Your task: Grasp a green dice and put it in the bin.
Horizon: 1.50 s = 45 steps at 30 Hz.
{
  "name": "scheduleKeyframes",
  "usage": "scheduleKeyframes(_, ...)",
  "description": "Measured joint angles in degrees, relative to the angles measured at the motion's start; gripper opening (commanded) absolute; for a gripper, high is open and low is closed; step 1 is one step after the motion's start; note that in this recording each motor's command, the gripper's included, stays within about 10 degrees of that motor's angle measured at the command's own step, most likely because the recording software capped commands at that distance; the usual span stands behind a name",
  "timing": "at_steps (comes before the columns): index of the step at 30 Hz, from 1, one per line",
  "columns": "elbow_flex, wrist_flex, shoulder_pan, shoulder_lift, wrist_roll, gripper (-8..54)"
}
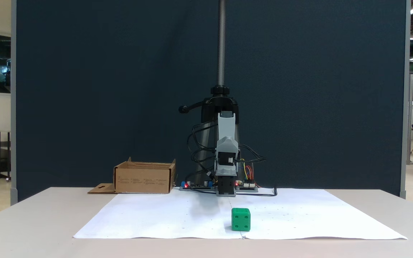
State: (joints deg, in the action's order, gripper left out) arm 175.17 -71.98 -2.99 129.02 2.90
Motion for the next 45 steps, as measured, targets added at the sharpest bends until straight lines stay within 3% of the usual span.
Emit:
scheduleKeyframes(29, 0.00, 0.18, -3.25, 0.00, 0.00, 43.7)
scheduleKeyframes(45, -1.58, 2.46, -5.01, 0.00, 2.02, 40.3)
